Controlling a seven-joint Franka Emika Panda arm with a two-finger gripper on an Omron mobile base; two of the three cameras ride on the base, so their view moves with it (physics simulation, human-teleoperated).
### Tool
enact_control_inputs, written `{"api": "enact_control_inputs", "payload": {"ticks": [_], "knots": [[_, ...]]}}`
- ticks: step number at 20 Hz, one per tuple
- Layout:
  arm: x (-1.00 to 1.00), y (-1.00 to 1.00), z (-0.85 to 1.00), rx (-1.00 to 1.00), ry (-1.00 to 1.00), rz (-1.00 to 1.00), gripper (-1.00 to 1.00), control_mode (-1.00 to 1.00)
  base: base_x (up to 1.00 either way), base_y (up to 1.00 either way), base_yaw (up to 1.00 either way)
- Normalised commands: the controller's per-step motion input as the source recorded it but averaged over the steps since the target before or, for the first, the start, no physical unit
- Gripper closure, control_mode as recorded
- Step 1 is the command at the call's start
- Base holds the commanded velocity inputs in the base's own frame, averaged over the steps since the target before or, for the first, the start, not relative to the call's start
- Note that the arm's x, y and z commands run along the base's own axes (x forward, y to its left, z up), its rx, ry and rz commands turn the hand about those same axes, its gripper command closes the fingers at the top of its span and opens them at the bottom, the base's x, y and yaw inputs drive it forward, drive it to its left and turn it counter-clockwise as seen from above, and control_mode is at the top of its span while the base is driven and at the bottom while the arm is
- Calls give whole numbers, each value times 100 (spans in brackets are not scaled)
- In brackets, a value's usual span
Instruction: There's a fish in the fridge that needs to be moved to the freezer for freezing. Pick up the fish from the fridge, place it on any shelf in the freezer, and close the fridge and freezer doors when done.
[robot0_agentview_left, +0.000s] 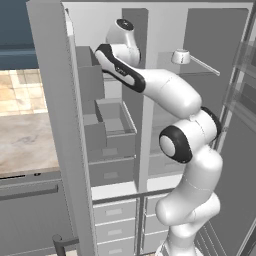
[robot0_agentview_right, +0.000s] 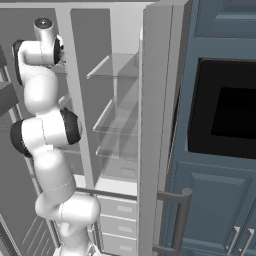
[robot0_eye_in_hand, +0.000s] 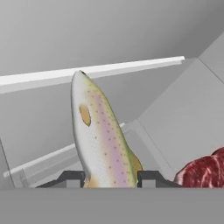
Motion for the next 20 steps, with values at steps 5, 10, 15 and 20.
{"api": "enact_control_inputs", "payload": {"ticks": [5,10,15,20], "knots": [[32,10,-26,0,0,0,100,-100,0,0,0],[35,20,-45,-1,0,0,100,-100,0,0,0],[28,7,-64,0,0,0,100,-100,0,0,0],[15,4,-78,0,0,0,100,-100,0,0,0]]}}
